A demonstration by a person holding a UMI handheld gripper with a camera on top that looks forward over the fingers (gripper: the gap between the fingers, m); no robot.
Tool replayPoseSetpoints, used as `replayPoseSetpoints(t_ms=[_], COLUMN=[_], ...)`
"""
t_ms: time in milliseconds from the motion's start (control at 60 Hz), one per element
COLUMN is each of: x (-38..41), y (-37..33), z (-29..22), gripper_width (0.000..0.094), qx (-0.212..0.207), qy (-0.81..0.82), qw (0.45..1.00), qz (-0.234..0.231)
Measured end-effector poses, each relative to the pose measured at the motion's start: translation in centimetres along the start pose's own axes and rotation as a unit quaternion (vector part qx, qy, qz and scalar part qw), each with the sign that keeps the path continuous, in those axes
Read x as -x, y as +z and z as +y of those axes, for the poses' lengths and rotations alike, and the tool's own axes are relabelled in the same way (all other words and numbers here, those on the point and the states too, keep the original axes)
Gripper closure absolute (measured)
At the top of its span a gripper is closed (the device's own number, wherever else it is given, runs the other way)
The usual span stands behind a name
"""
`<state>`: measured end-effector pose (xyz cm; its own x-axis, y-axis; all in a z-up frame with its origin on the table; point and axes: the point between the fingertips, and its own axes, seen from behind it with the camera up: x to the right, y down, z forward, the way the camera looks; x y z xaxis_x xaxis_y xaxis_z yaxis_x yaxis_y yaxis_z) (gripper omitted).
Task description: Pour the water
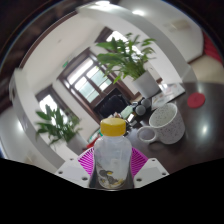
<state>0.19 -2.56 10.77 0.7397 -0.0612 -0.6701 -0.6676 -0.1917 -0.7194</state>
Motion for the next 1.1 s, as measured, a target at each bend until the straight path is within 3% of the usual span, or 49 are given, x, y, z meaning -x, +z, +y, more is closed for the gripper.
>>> replayPoseSetpoints(t_ms=[167, 350, 667, 900, 1017, 1100], x=[1.0, -1.2, -3.5, -2.3, 0.3, 1.4], y=[1.6, 2.4, 0.8, -1.5, -4.7, -6.3], z=[-4.8, -10.0, -10.1, -8.1, -8.1, -9.5], gripper_width=[0.0500, 0.0482, 0.0483, 0.0484, 0.0486, 0.0489], qx=[-0.040, -0.107, -0.117, -0.094, -0.085, -0.074], qy=[0.208, 0.411, 0.600, 0.571, 0.454, 0.299], qw=[0.977, 0.902, 0.787, 0.812, 0.884, 0.950], qz=[-0.037, -0.076, -0.087, -0.073, -0.077, -0.051])
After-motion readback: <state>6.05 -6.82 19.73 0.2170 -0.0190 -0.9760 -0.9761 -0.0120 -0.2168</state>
